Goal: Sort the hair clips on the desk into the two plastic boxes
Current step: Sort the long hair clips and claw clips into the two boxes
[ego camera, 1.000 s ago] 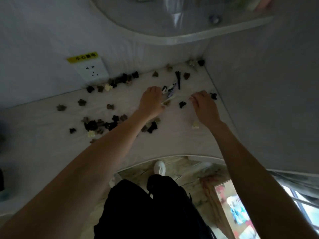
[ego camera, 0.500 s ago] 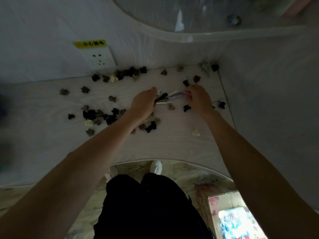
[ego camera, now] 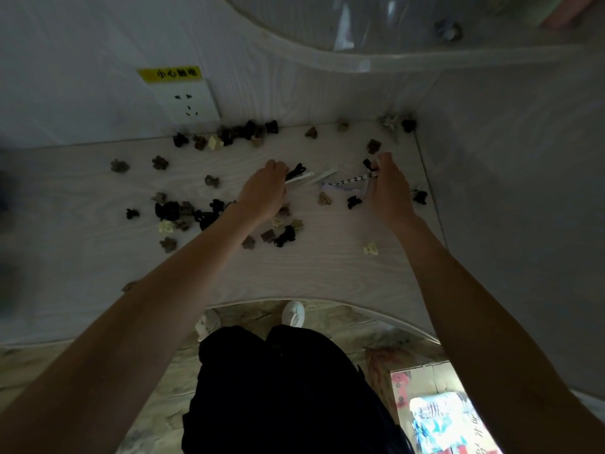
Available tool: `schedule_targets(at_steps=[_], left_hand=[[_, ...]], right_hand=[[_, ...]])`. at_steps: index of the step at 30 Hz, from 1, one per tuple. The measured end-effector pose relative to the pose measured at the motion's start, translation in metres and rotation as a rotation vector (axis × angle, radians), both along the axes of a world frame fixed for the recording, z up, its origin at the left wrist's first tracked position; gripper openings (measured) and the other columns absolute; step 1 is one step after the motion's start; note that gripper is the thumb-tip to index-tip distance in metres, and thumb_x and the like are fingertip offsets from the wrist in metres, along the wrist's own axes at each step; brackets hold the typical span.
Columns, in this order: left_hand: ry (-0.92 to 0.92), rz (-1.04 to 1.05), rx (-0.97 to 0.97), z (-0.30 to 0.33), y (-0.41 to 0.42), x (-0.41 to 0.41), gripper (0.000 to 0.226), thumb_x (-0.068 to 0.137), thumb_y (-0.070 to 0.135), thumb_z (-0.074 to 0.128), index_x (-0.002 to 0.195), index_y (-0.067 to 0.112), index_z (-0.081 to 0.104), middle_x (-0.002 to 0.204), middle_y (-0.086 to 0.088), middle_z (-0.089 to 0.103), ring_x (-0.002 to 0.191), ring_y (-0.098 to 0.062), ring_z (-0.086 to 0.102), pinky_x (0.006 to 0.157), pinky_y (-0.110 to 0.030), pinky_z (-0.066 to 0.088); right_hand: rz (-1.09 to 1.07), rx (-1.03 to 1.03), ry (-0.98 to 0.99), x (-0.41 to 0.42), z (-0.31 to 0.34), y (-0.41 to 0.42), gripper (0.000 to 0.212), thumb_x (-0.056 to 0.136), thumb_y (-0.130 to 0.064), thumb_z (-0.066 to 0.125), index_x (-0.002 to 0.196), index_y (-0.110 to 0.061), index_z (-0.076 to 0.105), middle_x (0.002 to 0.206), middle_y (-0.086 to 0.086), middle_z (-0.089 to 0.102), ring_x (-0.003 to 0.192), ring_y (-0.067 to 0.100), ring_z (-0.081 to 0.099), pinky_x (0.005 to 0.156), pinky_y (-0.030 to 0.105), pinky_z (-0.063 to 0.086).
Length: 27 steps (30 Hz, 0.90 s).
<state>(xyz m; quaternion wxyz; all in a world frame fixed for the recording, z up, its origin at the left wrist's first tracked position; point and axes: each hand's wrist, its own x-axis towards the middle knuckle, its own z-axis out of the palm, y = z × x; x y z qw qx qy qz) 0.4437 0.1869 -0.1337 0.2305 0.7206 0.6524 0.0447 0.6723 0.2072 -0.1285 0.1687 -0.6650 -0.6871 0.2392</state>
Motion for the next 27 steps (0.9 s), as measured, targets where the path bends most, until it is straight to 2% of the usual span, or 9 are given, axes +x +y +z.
schedule_targets(at_steps=[2,5,8,11,14,16,20,23,27], left_hand=[[-0.039,0.033,0.011,0.001,0.001,-0.003,0.029,0.096,0.012,0.040,0.123,0.001,0.043,0.117,-0.020,0.047,0.096,-0.034,0.053,0.077,-0.039,0.041],[-0.087,0.060,0.014,0.005,0.006,0.001,0.026,0.097,0.013,0.038,0.120,0.001,0.043,0.110,-0.020,0.053,0.091,-0.031,0.052,0.071,-0.032,0.036],[-0.126,0.049,-0.014,0.009,0.012,0.016,0.026,0.098,0.015,0.035,0.120,0.002,0.039,0.095,-0.019,0.059,0.070,-0.025,0.050,0.059,-0.033,0.035],[-0.132,0.019,-0.052,0.004,0.019,0.033,0.027,0.099,0.017,0.032,0.121,0.003,0.038,0.096,-0.019,0.060,0.068,-0.027,0.051,0.058,-0.034,0.037],[-0.108,0.013,-0.081,-0.003,0.024,0.041,0.027,0.100,0.025,0.034,0.117,0.005,0.040,0.095,-0.017,0.061,0.069,-0.026,0.052,0.059,-0.034,0.037],[-0.082,-0.008,-0.084,-0.006,0.027,0.041,0.034,0.098,0.030,0.041,0.119,0.005,0.039,0.098,-0.016,0.060,0.073,-0.025,0.051,0.061,-0.033,0.037],[-0.063,-0.045,-0.075,-0.006,0.031,0.040,0.039,0.093,0.035,0.049,0.121,0.008,0.044,0.106,-0.014,0.060,0.090,-0.028,0.057,0.070,-0.033,0.043],[0.004,-0.097,-0.065,-0.004,0.032,0.039,0.034,0.095,0.031,0.046,0.121,0.009,0.048,0.111,-0.014,0.060,0.095,-0.029,0.057,0.074,-0.033,0.041],[0.059,-0.080,-0.050,-0.002,0.026,0.028,0.029,0.097,0.029,0.041,0.113,0.006,0.049,0.111,-0.015,0.057,0.093,-0.031,0.056,0.070,-0.032,0.037]], right_hand=[[0.037,0.002,-0.045,0.000,0.000,-0.001,0.037,0.085,0.002,0.049,0.120,0.000,0.039,0.116,0.021,0.054,0.091,0.025,0.052,0.069,0.030,0.036],[0.101,-0.026,-0.134,0.000,-0.005,0.000,0.040,0.087,-0.001,0.050,0.125,-0.002,0.037,0.117,0.020,0.053,0.096,0.032,0.056,0.069,0.032,0.038],[0.096,-0.063,-0.172,0.003,-0.006,0.002,0.044,0.090,-0.004,0.050,0.131,-0.003,0.035,0.124,0.021,0.051,0.105,0.035,0.055,0.082,0.040,0.045],[0.012,-0.025,-0.125,0.010,-0.001,0.002,0.045,0.092,-0.004,0.044,0.136,-0.002,0.034,0.135,0.022,0.046,0.117,0.035,0.049,0.097,0.042,0.041],[0.037,0.022,-0.194,0.018,0.002,0.008,0.032,0.093,-0.006,0.040,0.124,0.002,0.045,0.121,0.024,0.050,0.104,0.037,0.053,0.078,0.036,0.041],[0.120,-0.013,-0.267,0.023,0.004,0.012,0.033,0.090,-0.004,0.042,0.122,0.001,0.047,0.118,0.025,0.047,0.099,0.036,0.052,0.072,0.034,0.038],[0.284,-0.025,-0.304,0.030,-0.003,0.018,0.028,0.089,0.001,0.045,0.116,-0.001,0.055,0.117,0.022,0.047,0.091,0.035,0.054,0.071,0.034,0.043],[0.268,-0.001,-0.324,0.031,-0.005,0.022,0.018,0.091,-0.006,0.049,0.103,0.002,0.059,0.112,0.021,0.049,0.087,0.035,0.055,0.071,0.037,0.044],[0.244,0.106,-0.312,0.026,0.003,0.021,0.025,0.094,-0.015,0.048,0.111,0.002,0.056,0.111,0.024,0.055,0.098,0.036,0.053,0.076,0.039,0.042]])
